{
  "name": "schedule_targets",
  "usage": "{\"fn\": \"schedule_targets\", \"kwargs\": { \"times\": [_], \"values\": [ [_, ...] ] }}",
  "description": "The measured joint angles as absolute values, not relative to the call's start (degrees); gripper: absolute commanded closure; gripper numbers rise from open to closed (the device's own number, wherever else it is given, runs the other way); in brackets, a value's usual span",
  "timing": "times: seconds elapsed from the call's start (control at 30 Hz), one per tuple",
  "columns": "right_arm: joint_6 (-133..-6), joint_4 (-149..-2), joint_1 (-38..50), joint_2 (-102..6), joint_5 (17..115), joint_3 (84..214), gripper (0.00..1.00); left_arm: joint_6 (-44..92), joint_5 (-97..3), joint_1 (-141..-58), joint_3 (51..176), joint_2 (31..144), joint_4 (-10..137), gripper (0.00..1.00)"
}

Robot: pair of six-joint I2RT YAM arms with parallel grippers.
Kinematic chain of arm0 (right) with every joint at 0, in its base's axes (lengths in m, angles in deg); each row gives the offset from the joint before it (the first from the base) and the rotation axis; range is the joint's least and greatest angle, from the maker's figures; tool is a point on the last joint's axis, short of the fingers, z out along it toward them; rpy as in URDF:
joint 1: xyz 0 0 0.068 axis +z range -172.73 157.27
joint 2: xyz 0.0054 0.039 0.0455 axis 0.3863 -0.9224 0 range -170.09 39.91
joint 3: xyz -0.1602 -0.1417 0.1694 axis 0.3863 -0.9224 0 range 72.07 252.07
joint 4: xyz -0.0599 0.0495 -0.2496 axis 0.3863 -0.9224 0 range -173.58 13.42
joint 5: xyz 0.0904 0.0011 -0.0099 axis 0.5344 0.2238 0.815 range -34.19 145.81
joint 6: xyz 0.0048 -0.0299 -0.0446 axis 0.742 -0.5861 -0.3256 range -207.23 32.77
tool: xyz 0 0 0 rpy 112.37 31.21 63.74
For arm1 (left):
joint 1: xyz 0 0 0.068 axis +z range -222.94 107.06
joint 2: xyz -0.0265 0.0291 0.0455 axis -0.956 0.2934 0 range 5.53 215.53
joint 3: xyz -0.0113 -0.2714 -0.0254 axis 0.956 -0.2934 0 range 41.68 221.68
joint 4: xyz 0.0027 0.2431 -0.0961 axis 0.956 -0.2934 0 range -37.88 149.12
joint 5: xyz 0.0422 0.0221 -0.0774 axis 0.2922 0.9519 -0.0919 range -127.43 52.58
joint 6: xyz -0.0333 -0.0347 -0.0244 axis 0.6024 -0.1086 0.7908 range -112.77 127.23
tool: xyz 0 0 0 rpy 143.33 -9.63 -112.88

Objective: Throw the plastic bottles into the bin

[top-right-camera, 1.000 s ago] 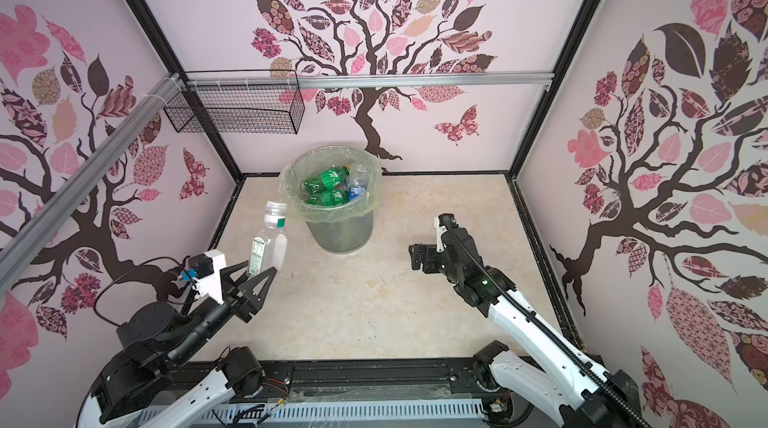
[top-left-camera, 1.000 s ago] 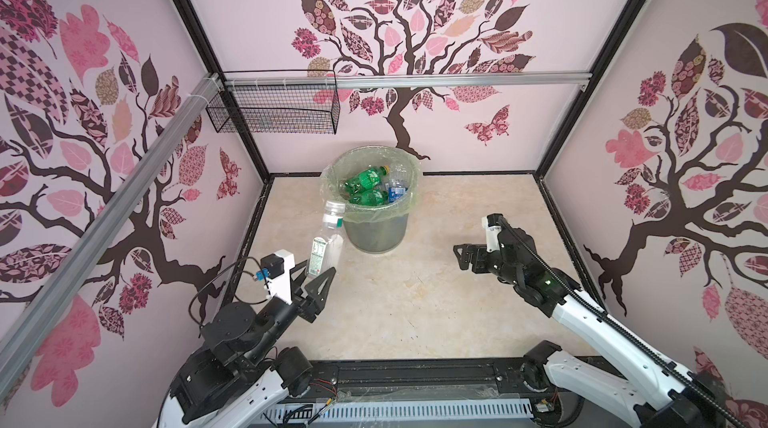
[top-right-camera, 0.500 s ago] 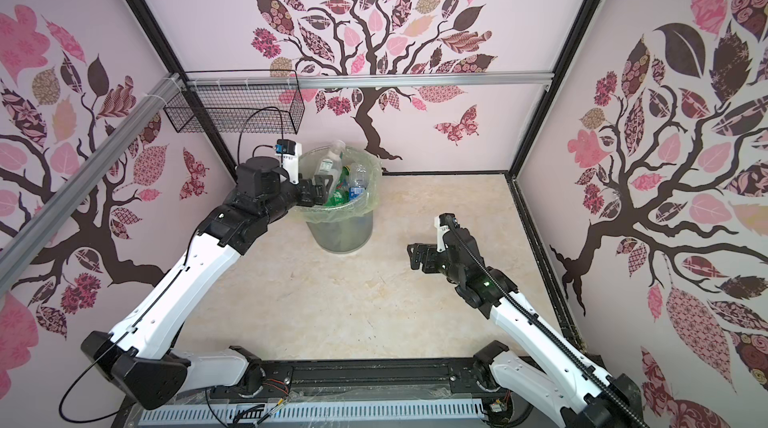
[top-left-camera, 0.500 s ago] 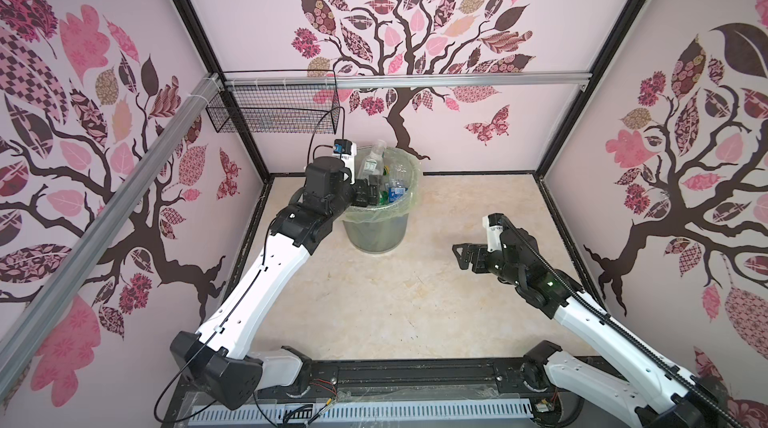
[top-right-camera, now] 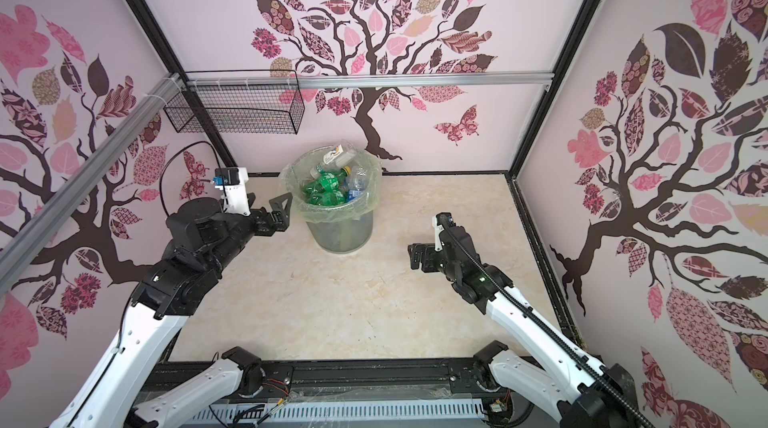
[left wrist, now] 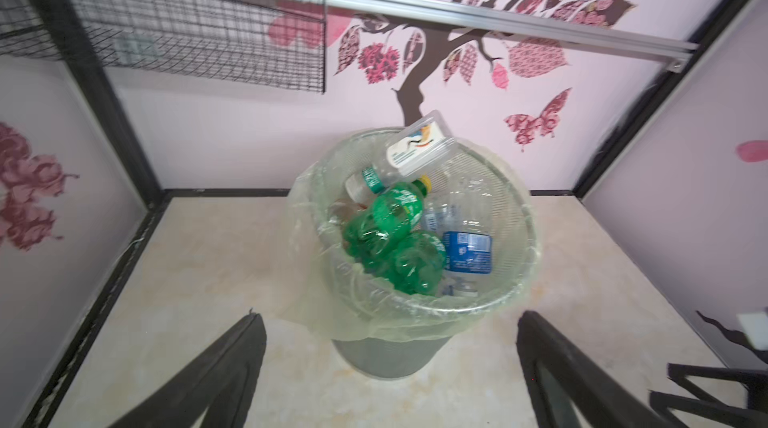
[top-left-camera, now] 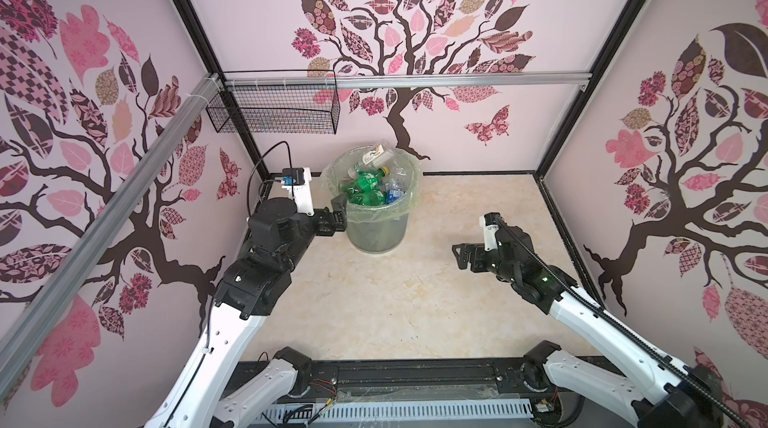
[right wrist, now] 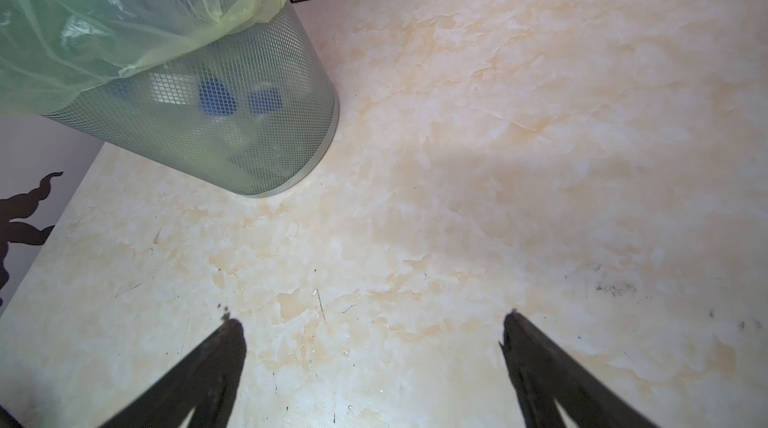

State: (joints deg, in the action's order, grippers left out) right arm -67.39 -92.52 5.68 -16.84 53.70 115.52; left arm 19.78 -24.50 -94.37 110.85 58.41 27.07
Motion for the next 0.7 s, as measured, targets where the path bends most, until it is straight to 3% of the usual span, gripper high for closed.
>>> {"fn": "schedule_targets", "kwargs": {
  "times": [0.2, 0.4, 0.7],
  "values": [
    [-69.69, -86.69, 1.59, -21.98, 52.98, 119.12, 0.0, 24.29, -19.6, -84.38, 99.28, 60.62, 31.37, 0.02],
    [-69.78, -76.81, -9.6, -27.29, 52.46, 118.64, 0.0, 23.19, -12.41, -83.88, 91.09, 67.46, 43.22, 0.02],
    [-74.45, -55.93, -18.21, -35.53, 40.87, 106.69, 0.0, 15.59, -5.52, -82.87, 76.75, 75.48, 63.61, 0.02]
  ]
}}
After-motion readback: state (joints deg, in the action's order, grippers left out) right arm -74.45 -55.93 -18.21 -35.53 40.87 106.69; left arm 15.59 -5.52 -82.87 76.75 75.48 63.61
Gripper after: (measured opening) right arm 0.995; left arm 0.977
